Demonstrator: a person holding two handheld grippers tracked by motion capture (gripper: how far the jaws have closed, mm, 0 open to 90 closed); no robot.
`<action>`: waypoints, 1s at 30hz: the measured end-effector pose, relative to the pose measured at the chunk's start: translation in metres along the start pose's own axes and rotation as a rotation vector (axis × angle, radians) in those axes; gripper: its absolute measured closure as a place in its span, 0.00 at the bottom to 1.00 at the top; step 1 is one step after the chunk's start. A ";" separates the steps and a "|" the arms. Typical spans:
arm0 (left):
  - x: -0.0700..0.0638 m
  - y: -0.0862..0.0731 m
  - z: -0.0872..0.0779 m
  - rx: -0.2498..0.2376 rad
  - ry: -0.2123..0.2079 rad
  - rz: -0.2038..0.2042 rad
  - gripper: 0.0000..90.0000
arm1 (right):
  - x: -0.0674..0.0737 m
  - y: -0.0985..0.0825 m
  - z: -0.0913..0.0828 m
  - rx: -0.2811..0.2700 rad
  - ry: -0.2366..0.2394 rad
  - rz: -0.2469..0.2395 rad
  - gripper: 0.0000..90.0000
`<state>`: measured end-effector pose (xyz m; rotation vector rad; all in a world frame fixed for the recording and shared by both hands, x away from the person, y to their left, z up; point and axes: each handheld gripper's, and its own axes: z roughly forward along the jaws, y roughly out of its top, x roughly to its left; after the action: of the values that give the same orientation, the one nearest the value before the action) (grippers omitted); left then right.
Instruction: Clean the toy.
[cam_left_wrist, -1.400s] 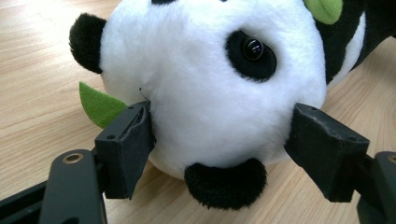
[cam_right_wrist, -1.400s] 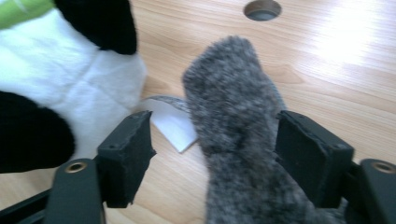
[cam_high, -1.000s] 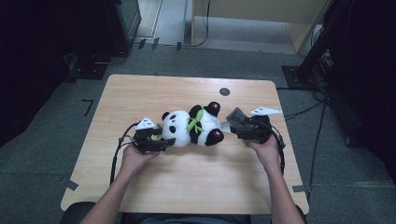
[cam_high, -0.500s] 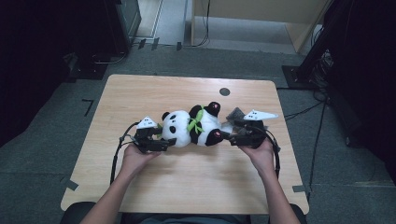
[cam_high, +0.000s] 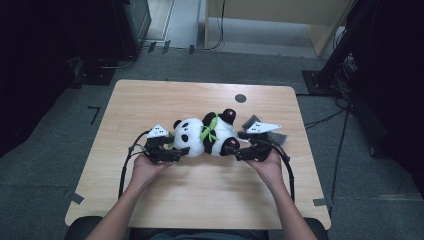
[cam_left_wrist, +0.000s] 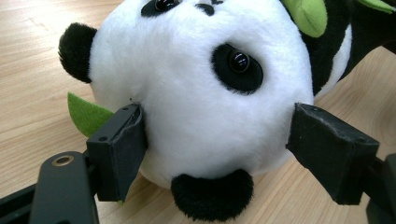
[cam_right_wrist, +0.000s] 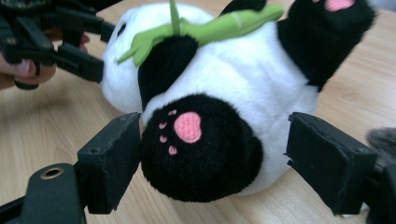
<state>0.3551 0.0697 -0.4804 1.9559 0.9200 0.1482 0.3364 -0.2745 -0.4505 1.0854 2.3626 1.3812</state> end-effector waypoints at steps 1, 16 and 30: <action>0.001 0.000 0.000 -0.001 -0.003 -0.004 0.23 | -0.001 -0.001 0.004 0.004 0.009 -0.005 0.19; 0.005 0.005 0.007 -0.007 -0.023 -0.039 0.19 | 0.003 -0.007 0.039 0.053 -0.055 -0.150 0.16; 0.004 0.009 -0.002 -0.035 -0.039 0.006 0.17 | -0.003 0.014 0.025 0.025 -0.084 -0.046 0.60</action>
<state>0.3620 0.0717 -0.4732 1.9236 0.8805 0.1285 0.3577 -0.2552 -0.4533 1.0666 2.3360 1.2690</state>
